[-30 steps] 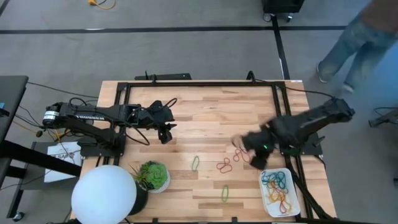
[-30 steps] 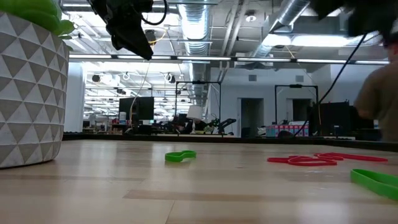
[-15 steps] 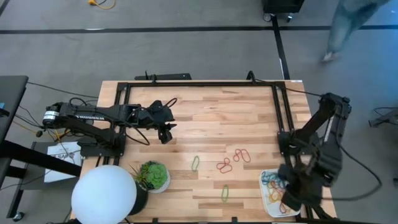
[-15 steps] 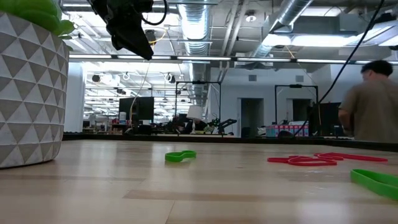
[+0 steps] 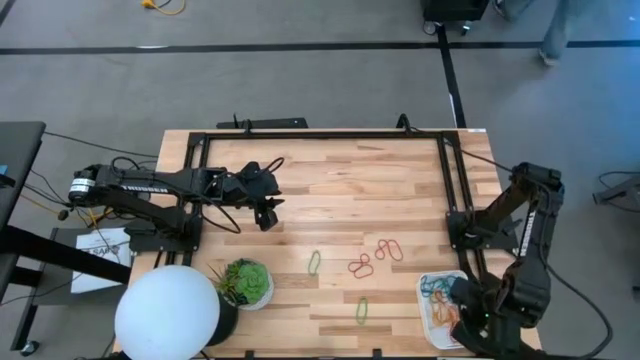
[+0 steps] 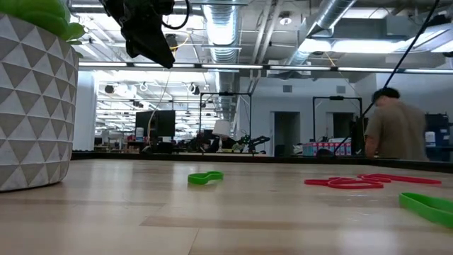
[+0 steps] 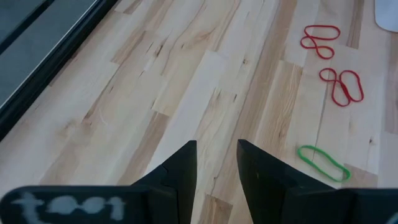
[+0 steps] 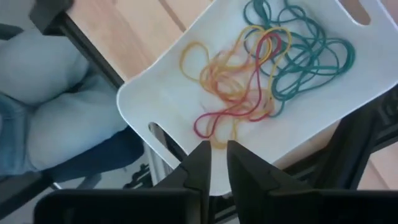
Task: Pick and place items into bin
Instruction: Put the red rubber band into the white bin
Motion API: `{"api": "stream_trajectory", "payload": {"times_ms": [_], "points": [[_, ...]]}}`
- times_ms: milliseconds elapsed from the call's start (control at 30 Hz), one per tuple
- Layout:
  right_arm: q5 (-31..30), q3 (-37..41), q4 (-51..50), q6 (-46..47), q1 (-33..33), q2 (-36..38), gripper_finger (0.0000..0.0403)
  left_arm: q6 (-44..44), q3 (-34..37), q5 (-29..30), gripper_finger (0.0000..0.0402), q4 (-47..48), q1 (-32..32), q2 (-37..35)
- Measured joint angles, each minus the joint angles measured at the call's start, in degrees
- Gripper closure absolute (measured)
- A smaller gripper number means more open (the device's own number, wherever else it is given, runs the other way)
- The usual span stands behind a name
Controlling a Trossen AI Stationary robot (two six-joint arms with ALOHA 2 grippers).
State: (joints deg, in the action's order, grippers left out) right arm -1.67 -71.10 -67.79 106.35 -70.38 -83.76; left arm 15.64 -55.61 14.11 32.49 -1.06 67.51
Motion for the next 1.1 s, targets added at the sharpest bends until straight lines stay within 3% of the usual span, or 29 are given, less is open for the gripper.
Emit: {"api": "stream_trajectory", "payload": {"times_ms": [167,300,533,667,767,967,1100], "points": [[0.0,0.3,-0.6,-0.6,2.3,0.2,0.0337,0.0,0.0,0.0,0.0297,0.0,0.0,0.0],[-0.9,0.3,-0.6,-9.0,5.2,0.1,0.0335,0.0,0.0,0.0,0.0297,0.0,0.0,0.0],[-17.0,0.3,-0.6,-28.8,15.0,0.1,0.0335,0.0,0.0,0.0,0.0297,0.0,0.0,0.0],[-21.1,0.6,-0.4,-39.7,22.3,0.1,0.0335,0.0,0.0,0.0,0.0297,0.0,0.0,0.0],[-24.3,2.5,0.0,-42.6,28.2,0.1,0.0335,0.0,0.0,0.0,0.0297,0.0,0.0,0.0],[-25.0,5.3,0.2,-43.9,37.8,0.1,0.0335,0.0,0.0,0.0,0.0297,0.1,0.0,0.0],[-20.9,7.4,2.0,-47.4,41.8,0.1,0.0335,0.0,0.0,0.0,0.0297,0.1,0.0,0.0]]}}
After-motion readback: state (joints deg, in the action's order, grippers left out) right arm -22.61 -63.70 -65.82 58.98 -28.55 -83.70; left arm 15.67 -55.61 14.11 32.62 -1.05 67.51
